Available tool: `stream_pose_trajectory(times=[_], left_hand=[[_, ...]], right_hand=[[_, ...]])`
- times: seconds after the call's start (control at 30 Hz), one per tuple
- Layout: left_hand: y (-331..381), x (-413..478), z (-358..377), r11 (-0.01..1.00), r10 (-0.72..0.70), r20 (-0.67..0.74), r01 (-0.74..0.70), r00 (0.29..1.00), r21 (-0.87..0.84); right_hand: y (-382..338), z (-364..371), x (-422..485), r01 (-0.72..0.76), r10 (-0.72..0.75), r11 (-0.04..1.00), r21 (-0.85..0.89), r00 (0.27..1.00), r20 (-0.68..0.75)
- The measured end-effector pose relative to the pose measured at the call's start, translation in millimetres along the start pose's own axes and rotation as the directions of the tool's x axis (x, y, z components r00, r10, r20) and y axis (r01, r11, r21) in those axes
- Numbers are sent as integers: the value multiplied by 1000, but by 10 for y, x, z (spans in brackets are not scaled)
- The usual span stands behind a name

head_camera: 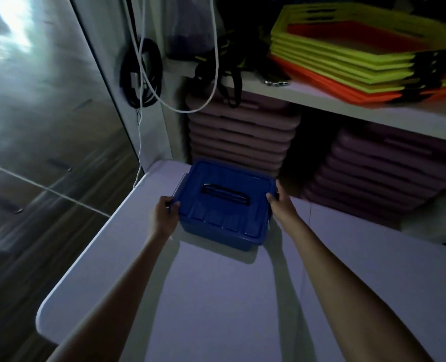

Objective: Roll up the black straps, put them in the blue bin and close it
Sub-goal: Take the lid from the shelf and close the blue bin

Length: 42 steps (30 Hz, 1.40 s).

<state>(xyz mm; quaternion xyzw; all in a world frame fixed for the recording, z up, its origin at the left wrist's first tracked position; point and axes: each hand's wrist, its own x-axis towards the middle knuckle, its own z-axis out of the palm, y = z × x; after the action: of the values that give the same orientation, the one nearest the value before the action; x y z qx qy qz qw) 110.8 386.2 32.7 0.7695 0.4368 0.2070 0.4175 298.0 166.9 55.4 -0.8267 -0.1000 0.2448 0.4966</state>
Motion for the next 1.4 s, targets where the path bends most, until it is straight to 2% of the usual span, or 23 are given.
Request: stream_pose_trajectory(times=[0.1,0.17,0.23,0.3,0.37,0.43,0.5,0.7,0.87,0.97,1.17,1.33,1.4], left_hand=[[29,100,-32,980,-144,161,163,976,-114],[68,187,-58,943,-191,279,255,941,-214],[94,239,-58,940,-142,310,226,940,-255],[107,209,-29,966,-39,235,97,971,-240],[85,158,17,982,40,69,-27,997,-188],[55,112,57,984,109,-41,-114,993,-137],[18,98,80,980,166,-74,-173,983,-101],[41,65,29,947,320,-106,-321,941,3],[22,110,-36,900,428,-33,-423,903,101],[-11,156,-85,858,486,50,-487,873,165],[56,118,-99,904,419,-19,-415,908,107],[46,110,-9,900,431,27,-432,902,63],[62,84,35,914,405,-3,-405,914,42]], right_hand=[[33,62,-60,-37,46,994,105,995,-86],[110,121,-98,-74,107,978,197,981,-161],[219,165,-176,-142,194,948,286,967,-163],[325,212,-284,-152,208,938,312,966,-155],[359,277,-422,-35,105,961,274,964,-243],[337,342,-512,92,-44,989,118,932,-359],[339,411,-552,179,-163,984,7,912,-376],[355,490,-600,254,-306,950,-183,879,-365],[360,529,-603,234,-358,896,-378,884,-301],[355,555,-610,206,-358,878,-431,881,-308],[334,560,-627,175,-342,868,-465,890,-303],[336,554,-616,179,-343,866,-468,892,-294],[356,532,-608,190,-346,866,-462,894,-283]])
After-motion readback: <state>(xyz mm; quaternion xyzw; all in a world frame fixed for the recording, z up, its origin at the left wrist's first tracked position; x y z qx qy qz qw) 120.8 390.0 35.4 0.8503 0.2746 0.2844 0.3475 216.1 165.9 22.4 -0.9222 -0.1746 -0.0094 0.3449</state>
